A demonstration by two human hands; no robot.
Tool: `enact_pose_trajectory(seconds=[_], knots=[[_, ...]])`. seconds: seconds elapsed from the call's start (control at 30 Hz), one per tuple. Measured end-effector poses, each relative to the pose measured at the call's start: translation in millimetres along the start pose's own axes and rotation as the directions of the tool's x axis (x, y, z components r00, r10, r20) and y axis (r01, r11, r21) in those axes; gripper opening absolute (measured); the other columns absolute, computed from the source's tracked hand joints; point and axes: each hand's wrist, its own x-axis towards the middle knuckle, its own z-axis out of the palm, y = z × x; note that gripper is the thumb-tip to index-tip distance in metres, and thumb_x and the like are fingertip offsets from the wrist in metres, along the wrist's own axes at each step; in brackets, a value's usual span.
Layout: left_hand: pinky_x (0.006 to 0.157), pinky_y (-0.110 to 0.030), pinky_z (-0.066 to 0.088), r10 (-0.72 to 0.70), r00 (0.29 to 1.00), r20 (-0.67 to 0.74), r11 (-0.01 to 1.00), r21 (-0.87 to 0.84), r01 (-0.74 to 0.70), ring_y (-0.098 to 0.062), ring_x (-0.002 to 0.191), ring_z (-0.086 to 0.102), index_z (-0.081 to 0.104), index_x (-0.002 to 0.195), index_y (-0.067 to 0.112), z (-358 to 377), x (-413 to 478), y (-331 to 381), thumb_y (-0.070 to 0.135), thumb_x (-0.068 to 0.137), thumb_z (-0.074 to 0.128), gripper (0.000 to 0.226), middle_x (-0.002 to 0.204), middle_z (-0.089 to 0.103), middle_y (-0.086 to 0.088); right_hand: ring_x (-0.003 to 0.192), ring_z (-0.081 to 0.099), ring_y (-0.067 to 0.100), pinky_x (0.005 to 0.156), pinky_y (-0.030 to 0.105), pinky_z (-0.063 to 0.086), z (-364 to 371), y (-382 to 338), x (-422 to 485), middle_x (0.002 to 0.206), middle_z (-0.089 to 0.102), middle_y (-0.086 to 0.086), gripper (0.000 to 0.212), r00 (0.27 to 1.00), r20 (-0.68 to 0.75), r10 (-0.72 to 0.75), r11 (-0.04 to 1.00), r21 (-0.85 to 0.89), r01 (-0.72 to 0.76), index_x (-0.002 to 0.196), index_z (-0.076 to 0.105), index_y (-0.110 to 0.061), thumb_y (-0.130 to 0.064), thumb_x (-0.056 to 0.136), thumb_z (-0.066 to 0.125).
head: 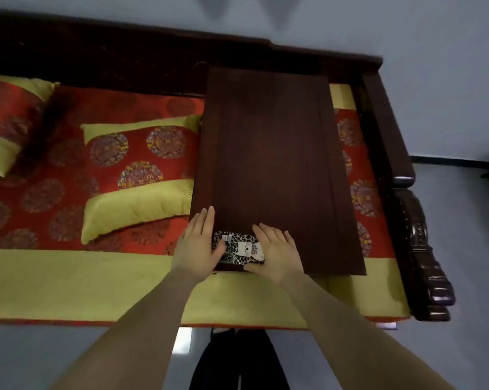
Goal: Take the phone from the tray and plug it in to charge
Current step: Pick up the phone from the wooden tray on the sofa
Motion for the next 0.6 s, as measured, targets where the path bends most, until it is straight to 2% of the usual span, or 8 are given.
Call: enact_pose_trajectory(seconds=[0.03, 0.13, 0.23, 0.33, 0.4, 0.47, 0.53, 0.6], knots=[[0.113, -0.04, 0.03, -0.024, 0.999, 0.032, 0.997, -0.067, 0.027, -0.024, 0.145, 0.019, -0.001, 0.152, 0.018, 4, 3, 0, 0.041, 0.093, 0.04, 0.075, 0.158, 0.022, -0.009, 0.144, 0.02, 0.018, 0.118, 0.049, 0.013, 5, -1, 4, 0.157, 0.025, 0.0, 0.096, 0.999, 0.046, -0.014, 1.0, -0.013, 0.014, 0.149, 0.018, -0.023, -0.056, 0.075, 0.068], [0.095, -0.036, 0.042, -0.102, 0.994, 0.044, 0.966, -0.234, 0.11, -0.026, 0.127, 0.043, 0.004, 0.152, 0.017, 14, 7, 0, 0.034, 0.094, 0.043, 0.072, 0.139, 0.048, -0.015, 0.141, 0.026, 0.022, 0.118, 0.05, 0.015, 11, -1, 9, 0.152, 0.032, 0.002, 0.098, 0.997, 0.018, -0.073, 0.996, -0.057, 0.074, 0.148, 0.023, -0.021, -0.052, 0.071, 0.074], [0.094, -0.035, 0.04, -0.265, 0.964, -0.031, 0.884, -0.407, 0.23, -0.026, 0.12, 0.05, 0.014, 0.151, 0.015, 19, 14, 6, 0.029, 0.094, 0.044, 0.066, 0.132, 0.058, -0.008, 0.126, 0.041, 0.024, 0.112, 0.046, 0.033, 14, 0, 8, 0.136, 0.048, 0.002, 0.093, 0.989, -0.009, -0.145, 0.988, -0.049, 0.144, 0.144, 0.032, -0.016, -0.047, 0.07, 0.078], [0.091, -0.027, 0.039, -0.441, 0.897, 0.034, 0.675, -0.646, 0.356, -0.024, 0.11, 0.059, 0.026, 0.148, 0.016, 17, 18, 15, 0.026, 0.093, 0.043, 0.058, 0.117, 0.066, -0.001, 0.116, 0.042, 0.023, 0.096, 0.04, 0.045, 9, -1, 9, 0.127, 0.048, 0.002, 0.091, 0.987, -0.018, -0.162, 0.986, 0.043, 0.163, 0.142, 0.036, -0.011, -0.037, 0.067, 0.081], [0.096, -0.03, 0.041, -0.471, 0.871, 0.139, 0.529, -0.745, 0.406, -0.019, 0.112, 0.058, 0.04, 0.142, 0.018, 17, 18, 19, 0.027, 0.092, 0.045, 0.051, 0.113, 0.064, 0.004, 0.115, 0.04, 0.022, 0.097, 0.037, 0.043, 6, -1, 10, 0.126, 0.047, 0.002, 0.089, 0.984, -0.015, -0.175, 0.981, 0.085, 0.176, 0.14, 0.039, -0.01, -0.034, 0.065, 0.081], [0.094, -0.032, 0.044, -0.507, 0.824, 0.255, 0.33, -0.825, 0.458, -0.015, 0.11, 0.056, 0.052, 0.132, 0.022, 13, 20, 18, 0.03, 0.09, 0.051, 0.043, 0.117, 0.062, 0.004, 0.116, 0.039, 0.021, 0.1, 0.038, 0.041, 1, 2, 9, 0.127, 0.047, 0.002, 0.087, 0.982, -0.025, -0.185, 0.975, 0.119, 0.187, 0.138, 0.041, -0.01, -0.032, 0.065, 0.081], [0.093, -0.036, 0.048, -0.492, 0.779, 0.39, 0.115, -0.857, 0.502, -0.017, 0.107, 0.059, 0.058, 0.121, 0.022, 10, 20, 16, 0.033, 0.088, 0.057, 0.035, 0.118, 0.063, -0.001, 0.116, 0.039, 0.021, 0.102, 0.038, 0.04, -6, 5, 8, 0.127, 0.047, 0.002, 0.086, 0.98, -0.047, -0.191, 0.968, 0.158, 0.197, 0.138, 0.042, -0.009, -0.031, 0.064, 0.082], [0.091, -0.039, 0.053, -0.389, 0.771, 0.505, 0.069, -0.818, 0.571, -0.021, 0.1, 0.064, 0.063, 0.11, 0.016, 6, 18, 15, 0.035, 0.085, 0.063, 0.031, 0.112, 0.067, -0.008, 0.116, 0.039, 0.02, 0.102, 0.038, 0.041, -13, 7, 8, 0.126, 0.047, 0.001, 0.086, 0.977, -0.075, -0.199, 0.96, 0.185, 0.21, 0.136, 0.043, -0.009, -0.031, 0.063, 0.083]])
